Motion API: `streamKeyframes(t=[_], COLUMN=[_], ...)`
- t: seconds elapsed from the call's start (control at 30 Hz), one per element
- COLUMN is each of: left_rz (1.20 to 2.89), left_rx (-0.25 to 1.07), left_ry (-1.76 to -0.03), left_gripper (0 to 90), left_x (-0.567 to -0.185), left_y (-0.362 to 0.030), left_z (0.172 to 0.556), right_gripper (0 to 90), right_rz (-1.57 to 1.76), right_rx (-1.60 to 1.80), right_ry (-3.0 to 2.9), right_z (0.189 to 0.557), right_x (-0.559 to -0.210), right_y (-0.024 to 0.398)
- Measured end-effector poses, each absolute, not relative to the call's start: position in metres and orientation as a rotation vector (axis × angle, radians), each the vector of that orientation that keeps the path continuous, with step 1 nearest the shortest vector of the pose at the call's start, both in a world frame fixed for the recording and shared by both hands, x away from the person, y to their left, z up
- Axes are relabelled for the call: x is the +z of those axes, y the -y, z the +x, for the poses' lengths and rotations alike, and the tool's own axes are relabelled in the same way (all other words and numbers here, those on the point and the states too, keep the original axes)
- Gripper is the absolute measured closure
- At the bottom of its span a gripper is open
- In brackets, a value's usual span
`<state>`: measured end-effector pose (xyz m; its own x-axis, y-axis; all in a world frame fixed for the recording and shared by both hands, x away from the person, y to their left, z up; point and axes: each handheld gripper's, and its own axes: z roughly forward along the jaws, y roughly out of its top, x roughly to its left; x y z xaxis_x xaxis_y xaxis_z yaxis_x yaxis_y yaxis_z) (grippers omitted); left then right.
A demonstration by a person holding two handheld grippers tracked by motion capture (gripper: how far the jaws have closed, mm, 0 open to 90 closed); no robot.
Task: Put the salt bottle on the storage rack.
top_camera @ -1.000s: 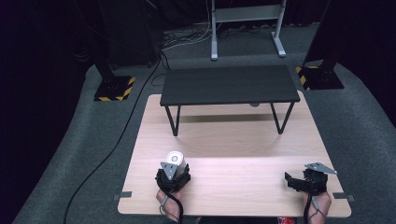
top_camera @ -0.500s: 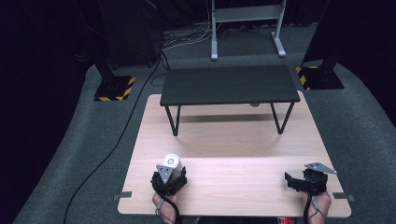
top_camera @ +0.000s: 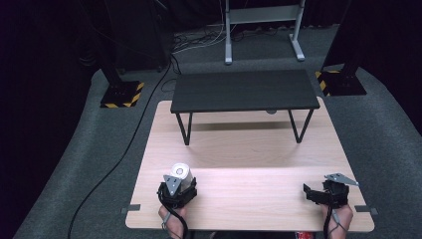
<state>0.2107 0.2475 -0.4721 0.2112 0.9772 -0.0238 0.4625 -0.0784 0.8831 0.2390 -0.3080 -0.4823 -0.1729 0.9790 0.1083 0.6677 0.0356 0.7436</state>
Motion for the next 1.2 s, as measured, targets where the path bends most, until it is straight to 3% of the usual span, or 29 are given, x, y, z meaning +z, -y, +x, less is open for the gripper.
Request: streamKeyframes(t=[1.2], left_rz=[1.74], left_rx=[0.758], left_ry=[-1.214], left_gripper=[29.8], left_x=[-0.431], left_y=[-0.247], left_z=[0.243], right_gripper=[2.1], right_rz=[1.667], right_rx=[0.95], right_ry=[-1.877], right_z=[0.239], right_x=[-0.482], right_y=[0.308])
